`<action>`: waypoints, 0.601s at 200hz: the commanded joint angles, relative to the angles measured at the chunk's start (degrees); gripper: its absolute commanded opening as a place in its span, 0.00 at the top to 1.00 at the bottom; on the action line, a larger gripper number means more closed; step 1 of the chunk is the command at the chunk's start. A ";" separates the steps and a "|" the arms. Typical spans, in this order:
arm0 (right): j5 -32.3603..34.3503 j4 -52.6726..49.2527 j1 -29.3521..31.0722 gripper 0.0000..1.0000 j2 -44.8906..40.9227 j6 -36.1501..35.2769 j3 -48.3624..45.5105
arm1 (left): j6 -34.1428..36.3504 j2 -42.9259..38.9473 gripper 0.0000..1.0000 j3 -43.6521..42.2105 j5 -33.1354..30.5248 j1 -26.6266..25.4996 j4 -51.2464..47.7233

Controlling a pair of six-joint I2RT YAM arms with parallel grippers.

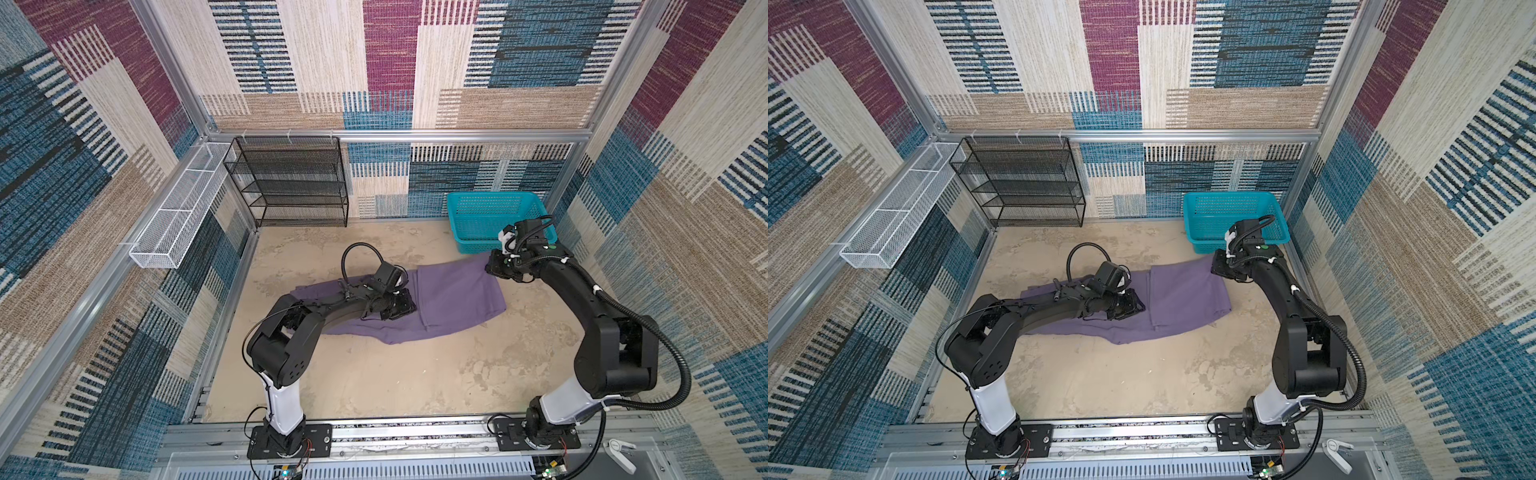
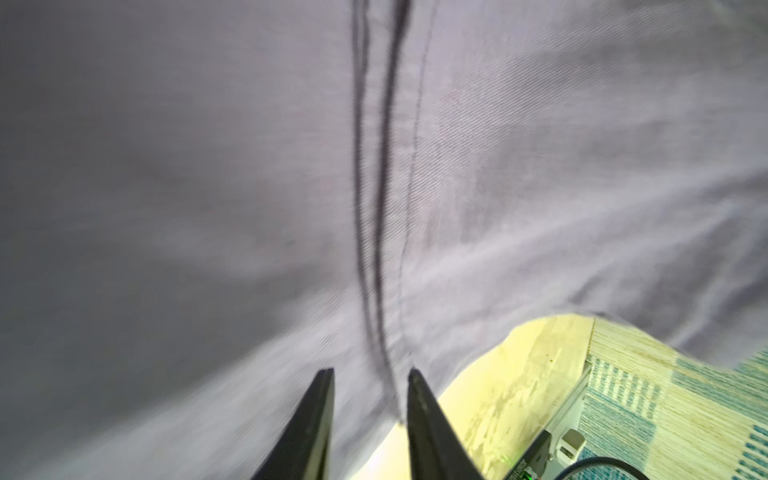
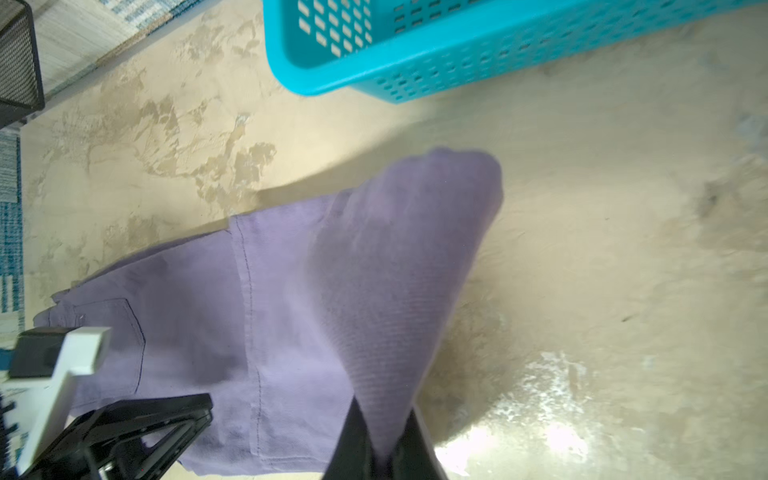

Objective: Fold and stack the trousers
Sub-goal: 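Grasp the folded end with the right gripper and lift it toward the left gripper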

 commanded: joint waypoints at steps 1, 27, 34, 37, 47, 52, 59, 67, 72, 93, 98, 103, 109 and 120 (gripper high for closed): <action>1.77 -1.66 -1.32 1.00 0.08 -1.56 1.46 | -1.39 -2.26 0.85 -0.15 0.42 0.14 4.49; 1.25 -2.82 -1.74 1.00 0.49 -1.65 3.24 | -0.80 -3.29 1.00 -0.10 -0.22 0.48 5.19; 0.81 -3.22 -1.74 1.00 0.49 -1.49 3.64 | -0.80 -2.88 1.00 0.00 -0.14 0.60 5.49; 0.67 -3.40 -1.74 1.00 0.51 -1.41 3.80 | -0.82 -2.68 1.00 0.05 0.09 0.60 5.58; -0.16 -3.81 -1.74 1.00 0.33 -1.17 4.20 | -1.22 -1.40 1.00 0.42 0.98 0.59 6.57; -0.38 -4.03 -1.76 1.00 0.19 -1.06 4.35 | -1.58 -0.63 1.00 0.53 1.60 0.60 7.20; -0.72 -4.24 -1.75 1.00 -0.01 -0.80 4.49 | -2.21 0.75 1.00 0.89 2.46 0.55 8.44; -1.20 -4.35 -1.76 1.00 -0.20 -0.54 4.57 | -3.41 2.35 1.00 1.23 3.58 0.45 9.97; -1.57 -4.44 -1.74 1.00 -0.32 -0.36 4.67 | -3.97 3.39 1.00 1.52 4.27 0.42 11.01; -3.39 -4.44 -1.65 1.00 -0.51 0.27 4.54 | -5.46 7.27 1.00 3.76 5.66 -0.69 13.54; -3.61 -4.44 -1.65 1.00 -0.47 0.41 4.59 | -5.43 7.94 1.00 4.38 5.53 -1.02 13.56; -3.75 -4.42 -1.64 1.00 -0.47 0.53 4.58 | -5.33 8.64 1.00 5.05 5.19 -1.37 13.42; -3.87 -4.44 -1.57 1.00 -0.39 0.67 4.58 | -5.32 9.40 1.00 5.81 4.77 -1.69 12.85; -4.40 -4.43 -1.34 1.00 -0.34 1.03 4.82 | -5.24 10.85 1.00 6.79 4.52 -2.09 11.96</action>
